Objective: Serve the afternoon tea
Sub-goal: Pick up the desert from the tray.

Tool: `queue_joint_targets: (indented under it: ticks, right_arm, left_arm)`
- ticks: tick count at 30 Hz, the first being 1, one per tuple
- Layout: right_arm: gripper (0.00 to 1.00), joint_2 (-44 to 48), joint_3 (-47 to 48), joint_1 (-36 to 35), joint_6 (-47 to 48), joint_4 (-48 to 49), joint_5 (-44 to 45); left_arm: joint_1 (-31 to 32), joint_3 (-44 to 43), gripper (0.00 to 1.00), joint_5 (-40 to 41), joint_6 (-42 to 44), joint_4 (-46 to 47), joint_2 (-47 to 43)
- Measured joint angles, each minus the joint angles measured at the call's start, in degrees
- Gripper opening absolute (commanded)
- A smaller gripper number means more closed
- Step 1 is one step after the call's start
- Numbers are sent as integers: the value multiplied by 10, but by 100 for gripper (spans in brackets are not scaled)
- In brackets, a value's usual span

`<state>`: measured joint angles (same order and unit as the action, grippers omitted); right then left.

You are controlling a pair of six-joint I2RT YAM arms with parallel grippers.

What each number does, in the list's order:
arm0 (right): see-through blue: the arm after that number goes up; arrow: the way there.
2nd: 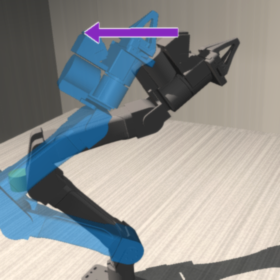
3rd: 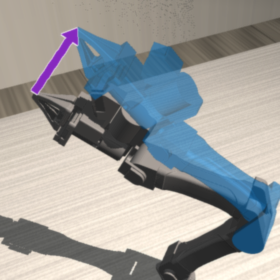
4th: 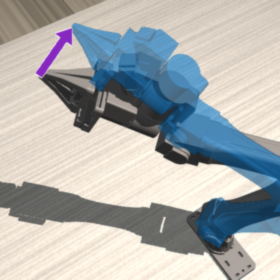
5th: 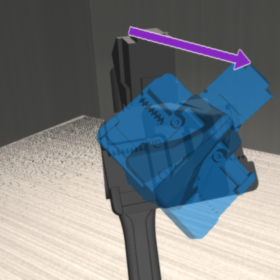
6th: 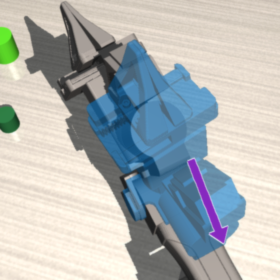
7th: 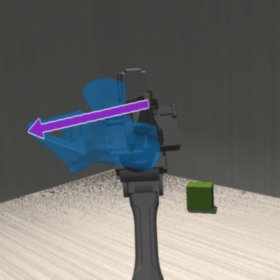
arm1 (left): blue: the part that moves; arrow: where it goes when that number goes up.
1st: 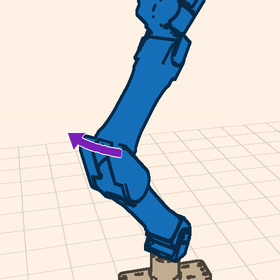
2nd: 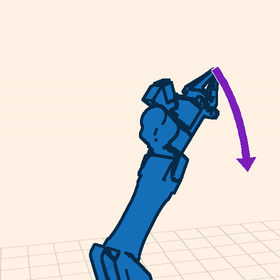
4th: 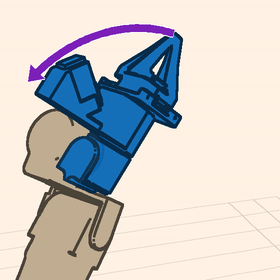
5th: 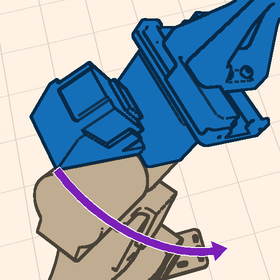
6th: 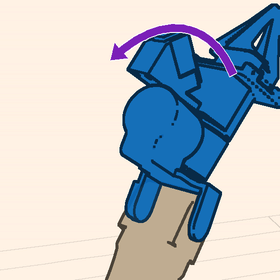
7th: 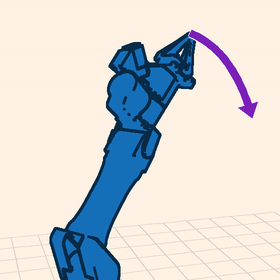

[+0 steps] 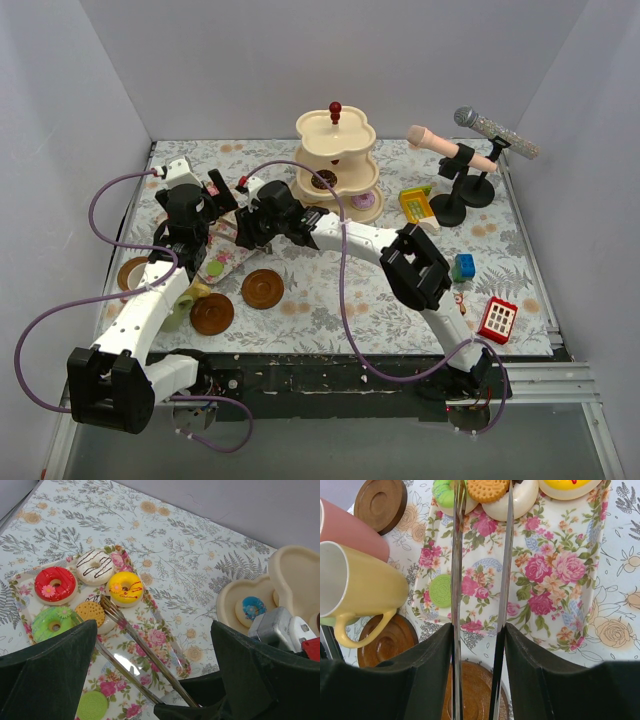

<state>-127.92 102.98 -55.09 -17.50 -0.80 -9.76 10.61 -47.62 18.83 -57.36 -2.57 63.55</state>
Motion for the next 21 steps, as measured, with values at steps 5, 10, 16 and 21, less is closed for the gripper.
queue_joint_targets:
  ticks: [5, 10, 16, 21]
  right_arm:
    - [52, -11, 26, 0, 4, -19, -1]
    - [48, -27, 45, 0, 10, -29, -3]
    - [31, -30, 46, 0, 14, -40, -5]
    - [25, -30, 46, 0, 13, -39, -5]
  left_arm:
    - [0, 0, 98, 0, 1, 0, 1]
    - [0, 0, 98, 0, 2, 0, 3]
    - [1, 0, 98, 0, 2, 0, 5]
    - [1, 0, 98, 0, 2, 0, 5]
